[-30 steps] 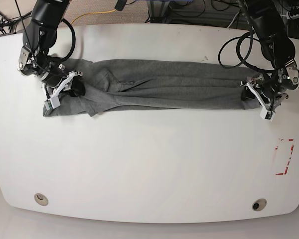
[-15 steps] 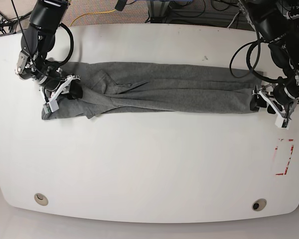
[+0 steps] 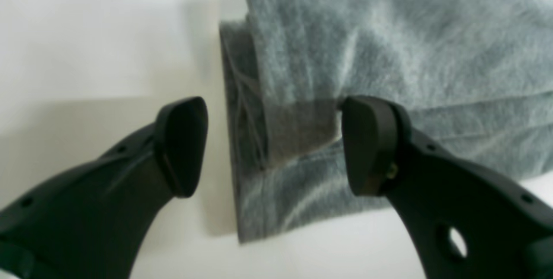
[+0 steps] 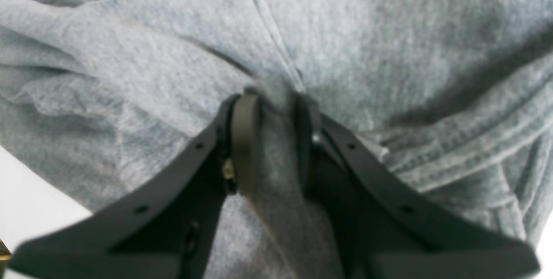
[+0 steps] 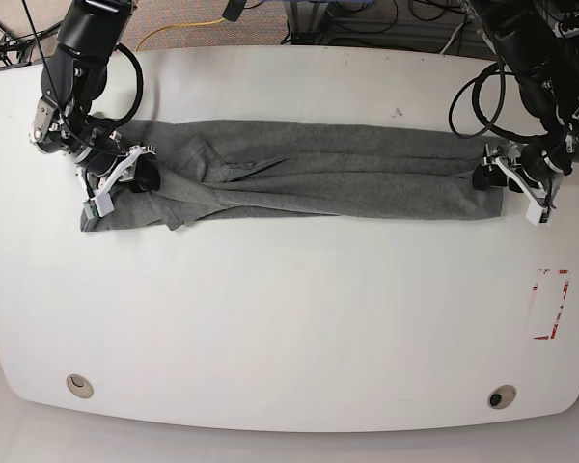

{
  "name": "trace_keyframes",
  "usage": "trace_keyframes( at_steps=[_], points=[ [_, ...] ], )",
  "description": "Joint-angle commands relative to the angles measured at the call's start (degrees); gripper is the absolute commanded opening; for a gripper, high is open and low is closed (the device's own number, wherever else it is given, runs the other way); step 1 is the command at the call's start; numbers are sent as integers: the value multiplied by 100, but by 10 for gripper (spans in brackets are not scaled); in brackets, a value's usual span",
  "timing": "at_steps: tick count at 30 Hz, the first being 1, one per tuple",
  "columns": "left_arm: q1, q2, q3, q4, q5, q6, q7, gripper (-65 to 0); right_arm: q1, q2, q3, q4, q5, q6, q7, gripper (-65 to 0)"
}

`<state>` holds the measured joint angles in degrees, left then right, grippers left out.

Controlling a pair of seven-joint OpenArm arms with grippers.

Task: Fold the T-shirt properly
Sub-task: 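Regrasp the folded strip ends with both grippers and straighten it, then carry the left gripper's end toward the right gripper, folding the strip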

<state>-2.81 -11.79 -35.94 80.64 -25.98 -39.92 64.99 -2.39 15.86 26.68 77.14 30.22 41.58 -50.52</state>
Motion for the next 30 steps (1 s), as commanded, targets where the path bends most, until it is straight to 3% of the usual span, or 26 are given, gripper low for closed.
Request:
trace_keyframes(
  at_steps=[1,11,14,17,18,26,30],
  points=[
    [-84,-65,-6,-95,-114,-8,-174,-196,-38,63,18,-18,-406,-158,-341,-509],
    [-75,199,38,-236,-132,-8,-156,-219,-29,63,18,-18,-398,-158,-341,-510],
    [-22,208,223,-244,-132,-8,-156,-393,-20,63,18,-18,-398,-158,-341,-510],
    [-14,217,267,-244,-132,-8,-156,-622,-20,63,27,-18,-398,-158,-341,-510],
    [-14,261,258,-236,-132,-8,-156,-644,-20,63,27,-18,-398,-158,-341,-510],
    [250,331,311,1083,-132,-8,-148,-632,-29,63,27,-18,-398,-158,-332,-512],
    [285,436,830,1874,-132,-8,169,-629,-29,63,27,-18,-398,-158,-332,-512]
  ],
)
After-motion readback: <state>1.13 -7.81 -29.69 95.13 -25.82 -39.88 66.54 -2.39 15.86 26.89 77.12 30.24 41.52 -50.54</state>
